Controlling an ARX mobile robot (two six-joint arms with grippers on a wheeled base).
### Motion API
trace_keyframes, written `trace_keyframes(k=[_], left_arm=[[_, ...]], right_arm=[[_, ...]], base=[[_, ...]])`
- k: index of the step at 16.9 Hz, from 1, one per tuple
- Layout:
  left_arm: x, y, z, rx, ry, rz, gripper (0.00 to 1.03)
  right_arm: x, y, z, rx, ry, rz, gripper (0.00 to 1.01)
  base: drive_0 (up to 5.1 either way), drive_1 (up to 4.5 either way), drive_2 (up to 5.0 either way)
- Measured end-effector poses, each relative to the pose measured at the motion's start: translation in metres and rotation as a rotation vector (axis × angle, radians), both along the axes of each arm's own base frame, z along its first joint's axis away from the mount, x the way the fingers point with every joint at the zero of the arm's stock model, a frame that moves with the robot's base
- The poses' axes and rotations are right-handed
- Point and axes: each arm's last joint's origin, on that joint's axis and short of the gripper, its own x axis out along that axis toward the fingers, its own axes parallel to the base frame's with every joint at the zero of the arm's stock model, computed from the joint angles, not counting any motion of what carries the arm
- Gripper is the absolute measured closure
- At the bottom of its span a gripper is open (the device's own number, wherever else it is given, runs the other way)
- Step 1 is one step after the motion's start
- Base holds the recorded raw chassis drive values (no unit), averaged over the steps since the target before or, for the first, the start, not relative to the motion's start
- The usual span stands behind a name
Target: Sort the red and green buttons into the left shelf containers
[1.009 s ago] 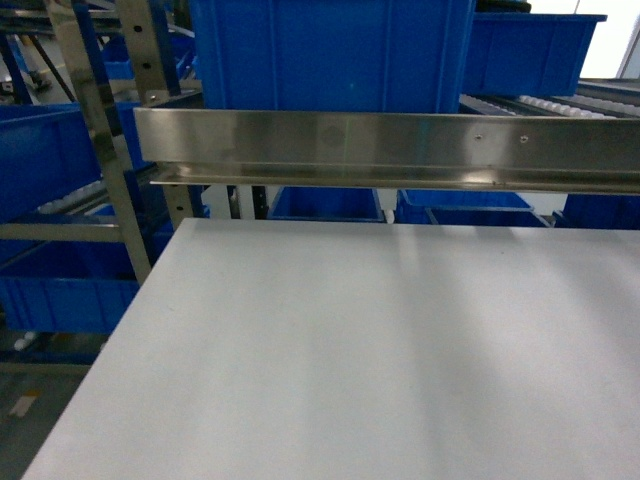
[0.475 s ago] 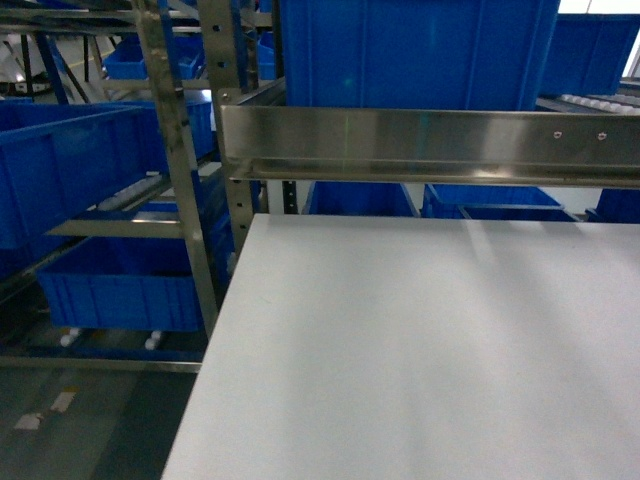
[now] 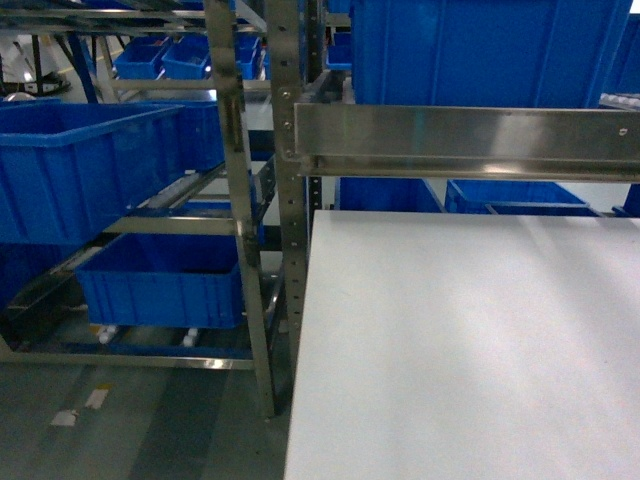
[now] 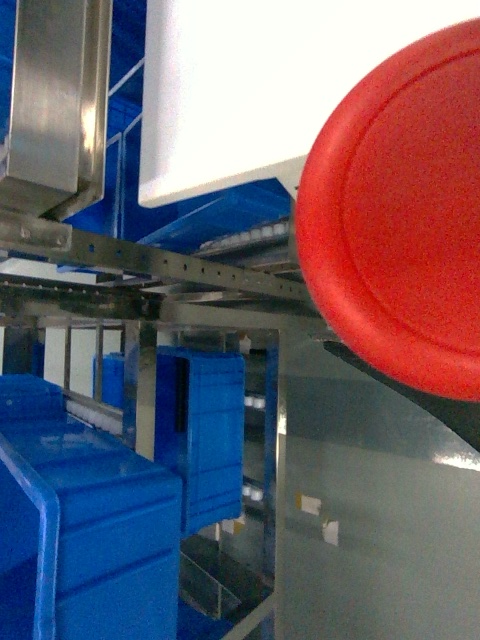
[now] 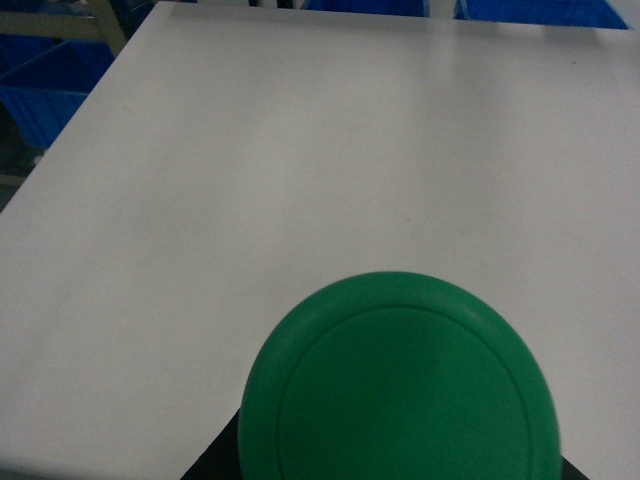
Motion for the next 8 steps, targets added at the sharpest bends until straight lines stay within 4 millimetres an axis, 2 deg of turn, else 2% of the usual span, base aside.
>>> trace_keyframes(k=[5, 8], left_arm=[[0.0001, 0.0003, 0.0003, 0.000, -0.003, 0.003, 0.77], [0.0001, 0.0003, 0.0002, 0.000, -0.003, 0.003, 0.77]], right_arm=[[0.0001, -0.0001, 0.0002, 0.000, -0.002, 0.000, 0.75], [0.0001, -0.0001, 0.0002, 0.000, -0.002, 0.000, 0.75]], base=[[-4.9, 1.53, 3.4], [-4.9, 2.48, 2.5]])
